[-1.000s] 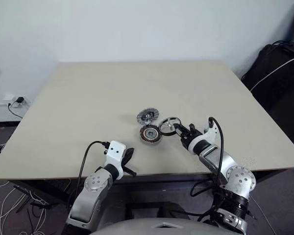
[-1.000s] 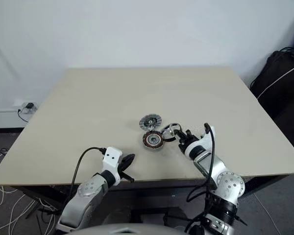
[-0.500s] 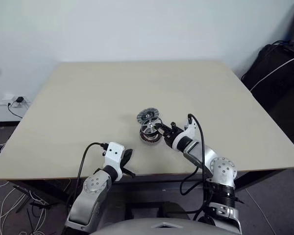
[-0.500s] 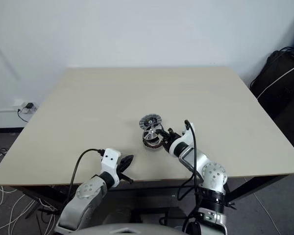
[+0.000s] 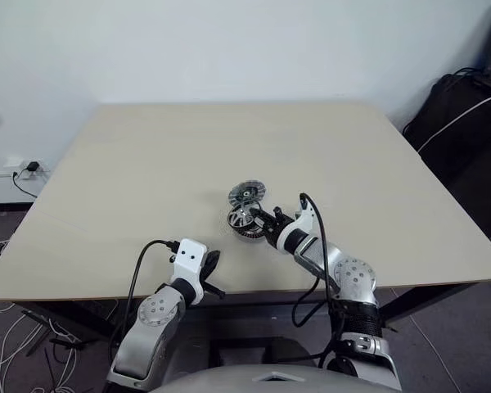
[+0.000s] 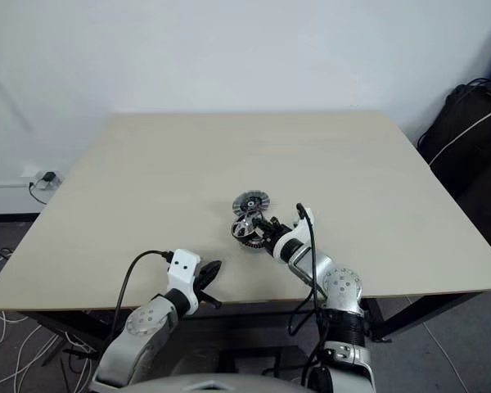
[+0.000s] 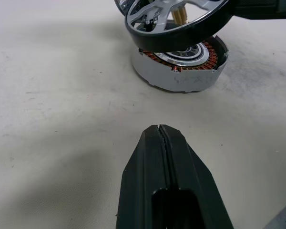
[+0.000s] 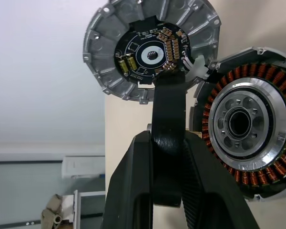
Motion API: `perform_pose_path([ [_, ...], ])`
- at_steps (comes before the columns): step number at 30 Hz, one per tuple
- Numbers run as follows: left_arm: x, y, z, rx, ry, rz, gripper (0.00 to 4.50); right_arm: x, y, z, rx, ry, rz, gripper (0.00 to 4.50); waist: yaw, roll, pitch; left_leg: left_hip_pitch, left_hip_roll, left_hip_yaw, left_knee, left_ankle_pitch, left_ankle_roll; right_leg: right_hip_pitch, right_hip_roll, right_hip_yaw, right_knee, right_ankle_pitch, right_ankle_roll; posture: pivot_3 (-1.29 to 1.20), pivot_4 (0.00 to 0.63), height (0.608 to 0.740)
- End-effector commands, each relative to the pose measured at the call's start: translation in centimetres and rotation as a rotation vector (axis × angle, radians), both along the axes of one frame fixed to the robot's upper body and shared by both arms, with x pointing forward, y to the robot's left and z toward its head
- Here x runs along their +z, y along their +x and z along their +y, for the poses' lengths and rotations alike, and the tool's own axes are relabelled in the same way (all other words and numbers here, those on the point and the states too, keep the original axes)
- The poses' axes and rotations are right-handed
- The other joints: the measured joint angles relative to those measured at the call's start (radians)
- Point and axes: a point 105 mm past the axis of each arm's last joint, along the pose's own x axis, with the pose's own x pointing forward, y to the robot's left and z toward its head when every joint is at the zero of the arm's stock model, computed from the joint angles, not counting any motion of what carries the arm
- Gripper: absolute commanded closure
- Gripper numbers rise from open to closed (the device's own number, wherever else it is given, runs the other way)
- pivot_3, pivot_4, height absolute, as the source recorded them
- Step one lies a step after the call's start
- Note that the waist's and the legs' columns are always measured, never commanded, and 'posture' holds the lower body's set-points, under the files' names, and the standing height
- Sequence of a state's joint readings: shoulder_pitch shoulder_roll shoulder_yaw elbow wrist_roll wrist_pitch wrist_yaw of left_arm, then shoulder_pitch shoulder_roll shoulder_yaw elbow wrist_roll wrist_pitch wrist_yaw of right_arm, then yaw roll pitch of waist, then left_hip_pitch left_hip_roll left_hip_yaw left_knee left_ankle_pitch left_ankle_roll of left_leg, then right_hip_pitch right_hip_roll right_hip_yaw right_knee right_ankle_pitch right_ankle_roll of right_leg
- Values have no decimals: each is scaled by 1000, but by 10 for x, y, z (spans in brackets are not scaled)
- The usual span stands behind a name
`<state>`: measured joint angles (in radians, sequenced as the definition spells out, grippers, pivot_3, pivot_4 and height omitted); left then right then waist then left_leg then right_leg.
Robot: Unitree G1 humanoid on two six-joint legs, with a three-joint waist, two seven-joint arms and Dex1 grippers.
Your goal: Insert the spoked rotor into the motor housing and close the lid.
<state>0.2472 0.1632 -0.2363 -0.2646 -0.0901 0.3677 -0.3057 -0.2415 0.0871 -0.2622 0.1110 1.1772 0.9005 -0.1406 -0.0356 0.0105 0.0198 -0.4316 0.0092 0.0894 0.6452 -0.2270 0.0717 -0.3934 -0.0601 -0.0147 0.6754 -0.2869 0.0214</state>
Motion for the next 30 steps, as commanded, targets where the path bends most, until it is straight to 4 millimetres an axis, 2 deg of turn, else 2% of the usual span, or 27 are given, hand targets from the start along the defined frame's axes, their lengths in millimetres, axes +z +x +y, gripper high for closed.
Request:
perform_pose_path([
  [1, 16, 4, -1, -4, -11, -60, 4500, 17, 7, 14, 7, 58, -62, 4084, 0, 0, 0, 0, 0, 0, 0, 0, 0, 0, 0, 0, 0, 0, 0, 0, 0, 740],
  [17, 16, 4, -4, -9, -18, -59, 4500, 10, 9, -6, -49, 35, -47, 4084, 0, 0, 0, 0, 0, 0, -1, 0, 0, -1, 0, 0, 0, 0, 0, 0, 0, 740],
  [25, 16, 6, -6, -20, -19, -60, 4500, 4, 8, -6, -53, 27, -26, 4084, 0, 0, 0, 0, 0, 0, -1, 0, 0, -1, 0, 0, 0, 0, 0, 0, 0, 740],
  [30, 16, 5, -6, -19, -20, -59, 4500, 2, 8, -7, -56, 21, -15, 2397, 0, 0, 0, 0, 0, 0, -1, 0, 0, -1, 0, 0, -1, 0, 0, 0, 0, 740],
])
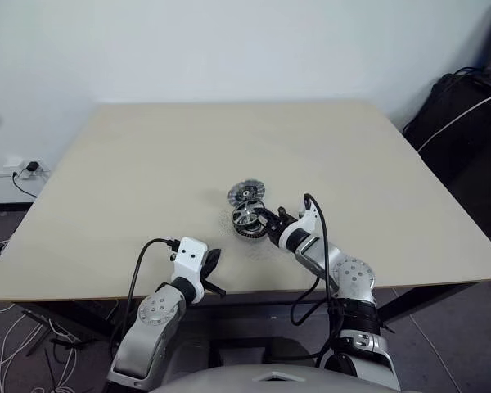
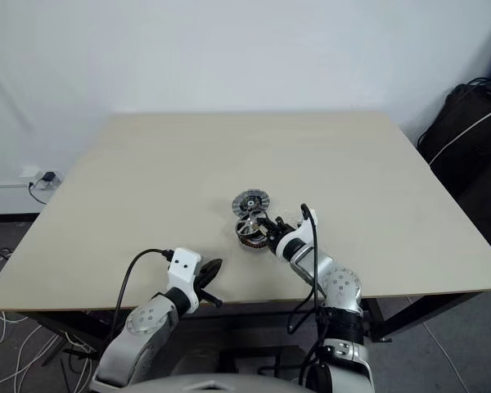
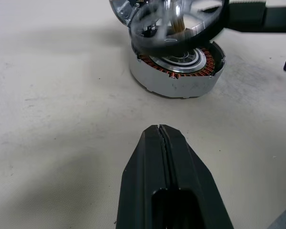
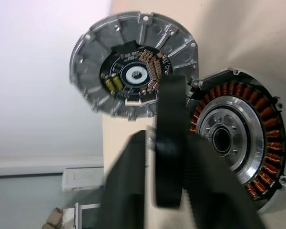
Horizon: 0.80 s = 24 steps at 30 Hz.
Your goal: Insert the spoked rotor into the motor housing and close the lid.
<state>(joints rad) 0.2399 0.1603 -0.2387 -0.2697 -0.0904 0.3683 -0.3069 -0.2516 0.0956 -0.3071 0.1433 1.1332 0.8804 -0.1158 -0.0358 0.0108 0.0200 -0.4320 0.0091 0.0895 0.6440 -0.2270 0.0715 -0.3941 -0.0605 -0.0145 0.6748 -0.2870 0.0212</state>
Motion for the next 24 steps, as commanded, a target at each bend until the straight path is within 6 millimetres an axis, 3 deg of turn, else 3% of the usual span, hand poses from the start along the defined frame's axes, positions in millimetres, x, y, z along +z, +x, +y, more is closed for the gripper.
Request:
perform_pose_path([
  [1, 13, 4, -4, -14, -16, -47, 4500, 8, 3, 3, -6, 19, -24, 2078, 0, 0, 0, 0, 0, 0, 0, 0, 0, 0, 0, 0, 0, 0, 0, 0, 0, 740],
  [4, 13, 3, -4, -14, -17, -47, 4500, 8, 2, 0, -11, 11, -23, 1110, 0, 0, 0, 0, 0, 0, 0, 0, 0, 0, 0, 0, 0, 0, 0, 0, 0, 740],
  [16, 12, 3, -8, -20, -30, -41, 4500, 20, -9, -32, -47, -136, -92, 1110, 1, 0, 0, -1, 0, 0, -1, 0, 0, 0, 0, 0, -1, 0, 0, 0, 0, 740],
  [20, 12, 3, -9, -27, -32, -41, 4500, 24, -10, -44, -59, -285, -136, 1110, 1, 0, 0, -1, 0, 0, -1, 0, 0, 0, 0, 0, -1, 0, 0, 0, 0, 740],
  [24, 12, 4, -10, -33, -34, -49, 4500, 38, -9, -39, 34, -638, -354, 1110, 0, 0, 0, -1, 0, 0, -1, 0, 0, -1, 0, 0, -1, 0, 0, 0, 0, 740],
])
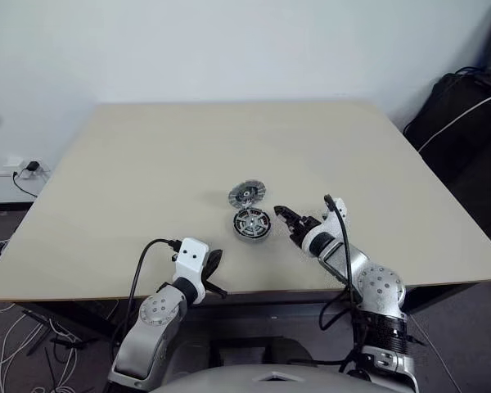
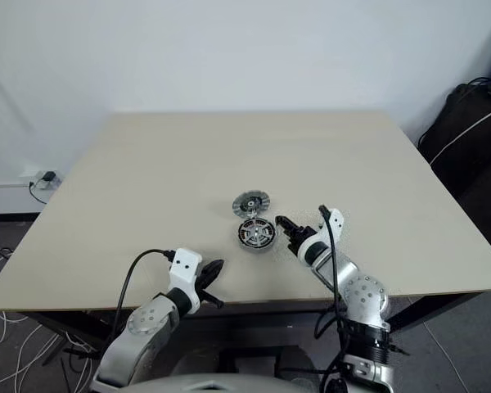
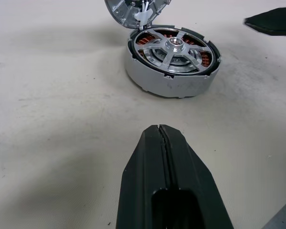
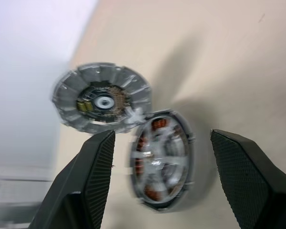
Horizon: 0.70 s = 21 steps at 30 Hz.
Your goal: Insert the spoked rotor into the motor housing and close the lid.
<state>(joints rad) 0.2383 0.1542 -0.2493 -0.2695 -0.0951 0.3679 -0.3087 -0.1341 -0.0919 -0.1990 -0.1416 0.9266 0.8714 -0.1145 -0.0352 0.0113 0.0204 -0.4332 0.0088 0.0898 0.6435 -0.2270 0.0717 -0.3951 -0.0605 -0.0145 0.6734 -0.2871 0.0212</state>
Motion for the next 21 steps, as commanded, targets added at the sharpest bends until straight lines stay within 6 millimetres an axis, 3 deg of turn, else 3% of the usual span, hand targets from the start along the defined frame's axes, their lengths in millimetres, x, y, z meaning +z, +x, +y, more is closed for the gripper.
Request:
perform_pose_path([
  [1, 12, 5, -6, -24, -20, -54, 4500, 27, 6, 17, 122, -291, -237, 1287, 0, 0, 0, 0, 0, 0, 0, 0, 0, 0, 0, 0, 0, 0, 0, 0, 0, 740],
  [3, 14, 6, -6, -25, -21, -66, 4500, 28, 7, 29, 194, -451, -319, 1713, 0, -1, 0, 0, 0, 0, 1, 0, 0, 1, 0, 0, 0, 0, 0, 0, 0, 740],
  [6, 16, 8, -6, -21, -20, -83, 4500, 18, 10, 44, 287, -634, -367, 2710, 1, -2, 1, 1, 0, 0, 1, 0, 0, 1, 1, -1, 0, 0, 0, 0, 0, 740],
  [11, 16, 8, -7, -20, -26, -85, 4500, 4, 23, 59, 344, -730, -358, 4370, 13, -6, 3, 1, 0, 0, 3, 0, 1, 2, 1, -1, 0, 1, 1, 0, 0, 740],
  [21, 14, 5, -3, 10, -31, -75, 4500, 1, 47, 67, 373, -739, -327, 4466, 13, -7, 3, 1, 0, 0, 3, 0, 1, 2, 0, 0, 0, 1, 2, 0, 0, 740],
])
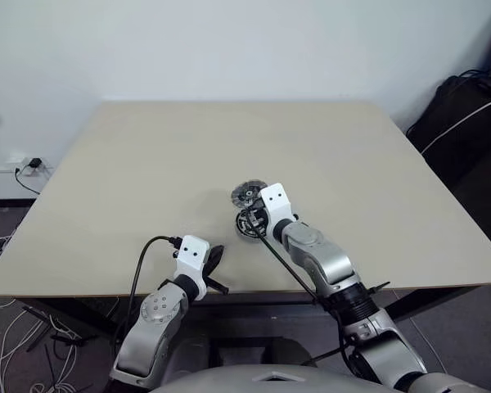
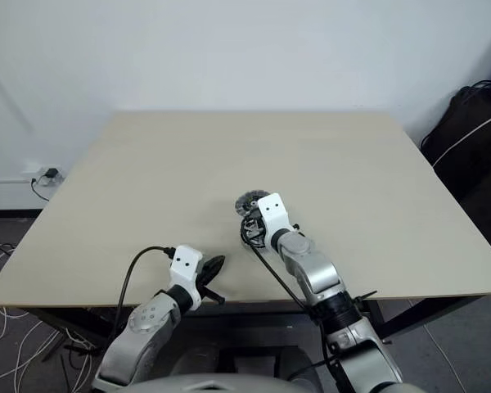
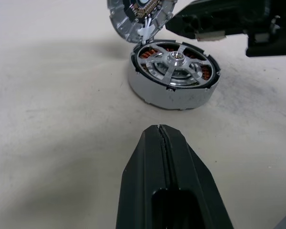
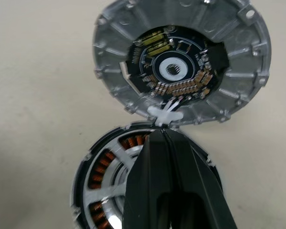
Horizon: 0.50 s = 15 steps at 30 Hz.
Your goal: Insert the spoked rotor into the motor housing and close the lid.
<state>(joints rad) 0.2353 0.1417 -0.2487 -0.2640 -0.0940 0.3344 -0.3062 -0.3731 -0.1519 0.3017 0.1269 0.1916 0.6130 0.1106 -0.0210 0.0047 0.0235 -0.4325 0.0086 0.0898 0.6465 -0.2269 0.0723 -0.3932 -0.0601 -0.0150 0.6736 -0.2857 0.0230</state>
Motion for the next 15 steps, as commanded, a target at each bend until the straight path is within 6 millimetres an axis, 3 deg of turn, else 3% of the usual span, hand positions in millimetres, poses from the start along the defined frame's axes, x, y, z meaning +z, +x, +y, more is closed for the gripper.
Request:
perform_pose_path([
  [1, 10, 3, -1, 9, -15, -44, 4500, 12, 11, 1, 4, 13, -33, 4466, -1, 0, 0, 0, 0, 0, 0, 0, 0, 0, 0, 0, 0, 0, 0, 0, 0, 740],
  [10, 9, 2, 0, 24, -19, -40, 4500, -21, -1, -5, 8, -60, 107, 4466, -3, 0, -1, 0, 0, 0, 0, 0, 0, 0, -1, 0, 0, 0, 0, 0, 0, 740],
  [12, 9, 2, -1, 24, -20, -39, 4500, -20, -1, -6, 4, -66, 97, 4466, -2, 0, -2, 1, 0, 0, 0, 0, 0, 0, -1, 0, 0, 0, 0, 0, 0, 740],
  [15, 8, 2, -2, 21, -21, -38, 4500, -3, 5, -3, 11, -12, 24, 4466, -2, 0, -2, 1, 0, 0, 0, 0, 0, 0, -1, 0, 1, 0, 0, 0, 0, 740],
])
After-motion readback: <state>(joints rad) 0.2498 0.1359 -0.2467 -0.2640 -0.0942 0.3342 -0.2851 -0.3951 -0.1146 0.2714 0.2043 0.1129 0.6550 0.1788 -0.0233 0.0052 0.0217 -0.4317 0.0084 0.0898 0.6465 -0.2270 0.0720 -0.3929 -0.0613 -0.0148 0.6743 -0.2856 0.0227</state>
